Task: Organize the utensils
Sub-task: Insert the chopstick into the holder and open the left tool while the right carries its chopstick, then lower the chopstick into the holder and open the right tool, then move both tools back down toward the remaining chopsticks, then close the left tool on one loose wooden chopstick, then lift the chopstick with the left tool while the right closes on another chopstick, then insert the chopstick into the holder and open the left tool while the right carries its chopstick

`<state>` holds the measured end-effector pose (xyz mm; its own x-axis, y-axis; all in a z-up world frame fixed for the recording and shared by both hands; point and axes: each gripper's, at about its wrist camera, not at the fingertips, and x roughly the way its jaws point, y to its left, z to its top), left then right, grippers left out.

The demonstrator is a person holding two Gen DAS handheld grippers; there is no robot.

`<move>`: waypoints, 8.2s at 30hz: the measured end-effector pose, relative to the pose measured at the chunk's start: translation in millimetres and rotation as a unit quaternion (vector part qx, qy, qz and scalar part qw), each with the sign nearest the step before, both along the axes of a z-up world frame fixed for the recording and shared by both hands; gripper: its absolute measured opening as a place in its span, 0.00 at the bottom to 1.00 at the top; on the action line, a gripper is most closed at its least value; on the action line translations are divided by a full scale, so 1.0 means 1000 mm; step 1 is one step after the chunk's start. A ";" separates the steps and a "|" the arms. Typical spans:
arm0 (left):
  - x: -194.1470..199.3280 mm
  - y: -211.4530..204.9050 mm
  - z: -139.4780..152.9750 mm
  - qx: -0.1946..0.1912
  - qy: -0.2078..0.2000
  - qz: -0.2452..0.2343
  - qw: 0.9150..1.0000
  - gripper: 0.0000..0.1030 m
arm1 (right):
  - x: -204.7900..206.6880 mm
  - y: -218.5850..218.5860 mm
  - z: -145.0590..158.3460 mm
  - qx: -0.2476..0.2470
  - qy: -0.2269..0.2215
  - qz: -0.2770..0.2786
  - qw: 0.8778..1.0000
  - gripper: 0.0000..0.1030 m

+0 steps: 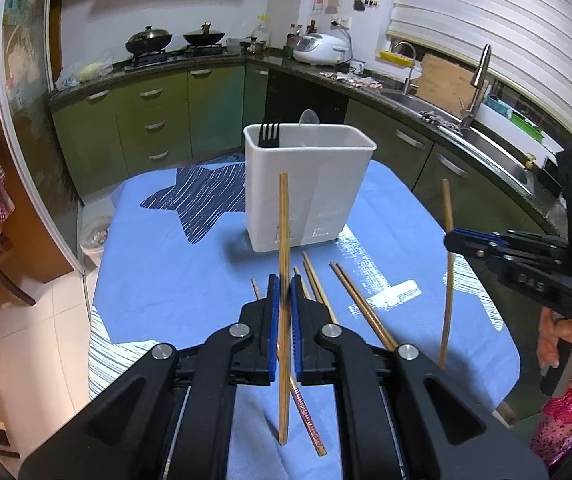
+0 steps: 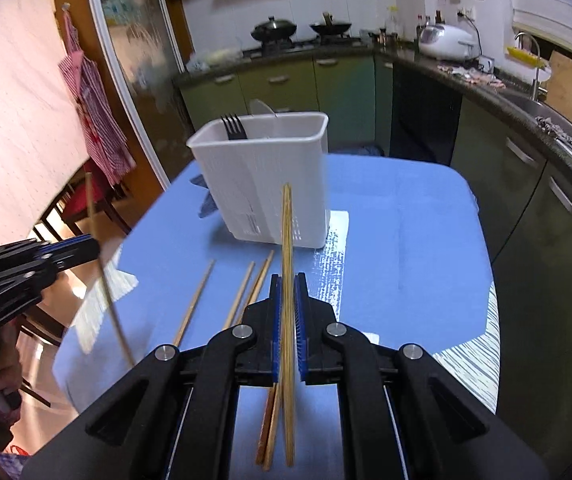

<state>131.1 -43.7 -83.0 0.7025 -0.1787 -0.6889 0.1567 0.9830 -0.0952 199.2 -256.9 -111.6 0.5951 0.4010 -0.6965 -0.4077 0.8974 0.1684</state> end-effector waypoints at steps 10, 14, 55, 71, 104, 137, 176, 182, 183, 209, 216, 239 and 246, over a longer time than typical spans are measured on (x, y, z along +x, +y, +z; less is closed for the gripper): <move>-0.010 0.001 0.007 0.000 -0.016 -0.009 1.000 0.06 | -0.023 -0.011 0.013 0.010 -0.012 0.005 1.000 0.07; -0.013 0.004 0.009 0.000 -0.023 -0.010 1.000 0.06 | -0.025 -0.010 0.014 0.012 -0.016 0.009 1.000 0.07; 0.001 -0.001 0.060 -0.008 -0.072 -0.020 0.997 0.06 | -0.036 -0.021 0.036 0.033 -0.046 0.015 0.998 0.07; 0.060 -0.008 0.153 -0.004 -0.163 -0.002 0.987 0.06 | -0.030 -0.039 0.035 0.044 -0.045 -0.003 0.998 0.07; 0.103 0.002 0.104 0.016 -0.126 0.021 0.992 0.36 | 0.008 -0.031 0.164 0.070 -0.176 -0.020 0.982 0.07; 0.044 0.008 0.066 -0.004 -0.072 0.007 0.997 0.46 | 0.053 0.009 0.122 0.028 -0.163 -0.036 0.986 0.24; 0.103 -0.016 -0.128 0.030 0.230 0.052 0.971 0.06 | 0.023 -0.022 -0.048 -0.012 0.031 -0.052 0.998 0.32; 0.095 -0.009 -0.114 0.019 0.204 0.053 0.977 0.06 | 0.045 0.000 -0.075 -0.024 0.097 -0.006 0.995 0.32; 0.092 -0.008 -0.109 0.017 0.196 0.053 0.979 0.06 | 0.049 0.004 -0.080 -0.030 0.105 -0.002 0.994 0.31; 0.038 0.009 -0.030 -0.006 0.076 0.030 0.997 0.06 | 0.091 0.057 -0.122 -0.096 0.162 0.014 0.982 0.12; 0.034 0.010 -0.028 -0.008 0.073 0.026 0.997 0.06 | 0.091 0.069 -0.125 -0.135 0.152 0.016 0.979 0.12; 0.016 0.010 -0.009 -0.002 0.050 0.015 0.999 0.06 | 0.012 0.006 -0.010 -0.001 0.019 -0.004 1.000 0.06; 0.004 0.010 -0.001 0.003 0.033 0.014 0.999 0.06 | -0.028 -0.021 0.019 0.028 -0.016 -0.012 0.999 0.06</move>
